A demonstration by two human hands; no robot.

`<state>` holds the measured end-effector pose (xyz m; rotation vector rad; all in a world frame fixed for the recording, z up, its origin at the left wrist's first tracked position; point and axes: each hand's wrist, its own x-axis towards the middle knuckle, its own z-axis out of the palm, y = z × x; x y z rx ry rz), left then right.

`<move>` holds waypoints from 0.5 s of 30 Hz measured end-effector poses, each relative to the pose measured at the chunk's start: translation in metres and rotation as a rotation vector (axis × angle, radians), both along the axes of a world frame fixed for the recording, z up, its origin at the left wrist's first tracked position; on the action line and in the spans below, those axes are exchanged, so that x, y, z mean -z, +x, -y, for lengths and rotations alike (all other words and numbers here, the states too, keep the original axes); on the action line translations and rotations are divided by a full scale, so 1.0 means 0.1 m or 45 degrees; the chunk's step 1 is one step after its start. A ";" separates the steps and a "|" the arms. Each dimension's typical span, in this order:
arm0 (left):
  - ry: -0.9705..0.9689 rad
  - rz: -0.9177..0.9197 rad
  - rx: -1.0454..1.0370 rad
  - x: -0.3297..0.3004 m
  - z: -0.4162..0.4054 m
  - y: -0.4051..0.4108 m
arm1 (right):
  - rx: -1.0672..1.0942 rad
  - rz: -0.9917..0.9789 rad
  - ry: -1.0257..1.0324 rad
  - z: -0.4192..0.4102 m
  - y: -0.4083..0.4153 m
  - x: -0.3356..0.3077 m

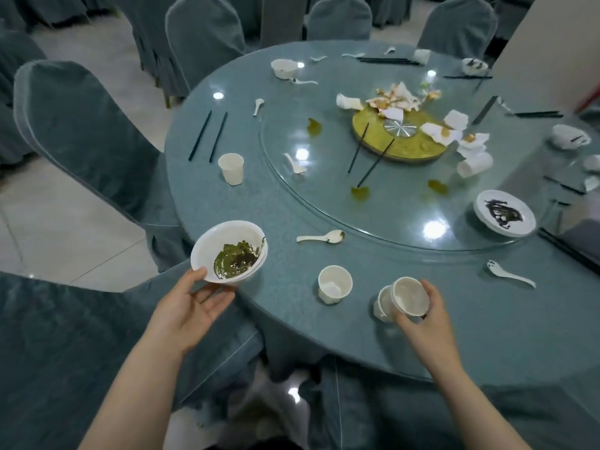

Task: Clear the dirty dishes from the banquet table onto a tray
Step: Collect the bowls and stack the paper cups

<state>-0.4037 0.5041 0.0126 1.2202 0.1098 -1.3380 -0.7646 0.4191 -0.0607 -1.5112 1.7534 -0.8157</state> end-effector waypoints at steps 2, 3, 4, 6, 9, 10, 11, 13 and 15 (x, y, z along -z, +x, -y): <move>0.028 -0.003 0.050 0.02 0.09 -0.02 | -0.063 -0.025 0.051 0.00 0.02 0.04; 0.036 -0.003 0.076 0.03 0.12 -0.03 | -0.078 -0.026 0.070 0.00 0.05 0.05; 0.039 -0.003 0.096 0.03 0.15 -0.03 | -0.088 -0.011 0.085 0.00 0.08 0.06; 0.036 -0.001 0.122 0.04 0.19 -0.01 | -0.105 0.008 0.102 0.02 0.12 0.08; 0.029 -0.002 0.119 0.04 0.23 0.03 | -0.186 -0.060 0.070 0.08 0.20 0.06; 0.028 -0.006 0.111 0.04 0.23 0.05 | -0.183 -0.057 0.069 0.09 0.24 0.05; 0.026 -0.011 0.104 0.04 0.22 0.06 | -0.162 -0.044 0.058 0.10 0.27 0.03; 0.024 -0.017 0.089 0.04 0.19 0.11 | -0.101 0.028 -0.032 0.14 0.34 -0.05; 0.036 -0.008 0.062 0.03 0.14 0.17 | -0.076 0.113 -0.160 0.21 0.44 -0.17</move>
